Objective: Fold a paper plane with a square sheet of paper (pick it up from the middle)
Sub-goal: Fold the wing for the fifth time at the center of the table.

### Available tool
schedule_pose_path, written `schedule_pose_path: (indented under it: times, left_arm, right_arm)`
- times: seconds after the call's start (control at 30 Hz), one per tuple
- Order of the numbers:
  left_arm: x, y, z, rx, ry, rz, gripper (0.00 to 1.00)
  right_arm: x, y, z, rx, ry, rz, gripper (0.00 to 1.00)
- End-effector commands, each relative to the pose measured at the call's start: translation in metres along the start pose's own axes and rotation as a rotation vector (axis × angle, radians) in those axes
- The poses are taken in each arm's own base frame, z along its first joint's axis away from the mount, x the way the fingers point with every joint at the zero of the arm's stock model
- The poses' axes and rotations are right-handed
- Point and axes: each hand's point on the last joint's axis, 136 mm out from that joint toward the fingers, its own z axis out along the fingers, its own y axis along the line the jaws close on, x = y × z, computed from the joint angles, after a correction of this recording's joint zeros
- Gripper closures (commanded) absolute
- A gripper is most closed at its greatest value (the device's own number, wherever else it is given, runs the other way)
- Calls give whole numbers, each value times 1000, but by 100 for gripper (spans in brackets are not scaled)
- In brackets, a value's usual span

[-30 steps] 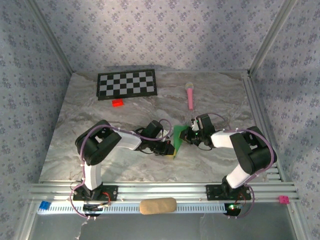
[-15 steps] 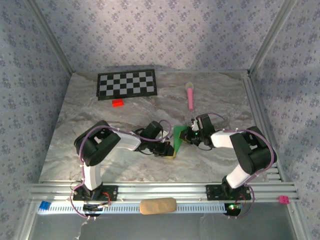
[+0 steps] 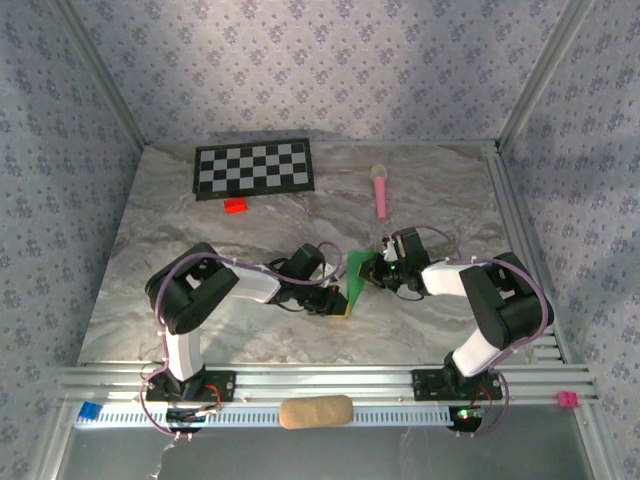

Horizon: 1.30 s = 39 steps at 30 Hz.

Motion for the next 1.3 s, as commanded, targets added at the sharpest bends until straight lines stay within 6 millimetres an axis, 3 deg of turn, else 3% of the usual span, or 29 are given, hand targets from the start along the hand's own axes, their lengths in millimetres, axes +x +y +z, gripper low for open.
schedule_pose_path:
  times: [0.0,0.33,0.43,0.57,0.73,0.97,1.27]
  left_arm:
    - [61,30,-3,-97,176,-136,88]
    - [51,1,-21,-49,121,-59,85]
    - [36,-20,-32,-8,67,-17,87]
    - [1,-47,-47,42,-36,12,91]
    - [-33,-65,-40,67,-64,9,94]
    - [-45,-52,-9,-19,-15,-21,98]
    - [-54,-41,5,-60,-13,-8,97]
  right_arm:
    - [23,-42,5,158,59,48,88]
    - [23,-41,6,153,58,48,88]
    - [23,-40,5,154,56,45,88]
    - [22,-40,5,152,55,44,88]
    - [22,-40,5,154,56,46,88]
    - [21,-37,6,148,58,45,88]
    - [22,-38,5,154,59,42,88]
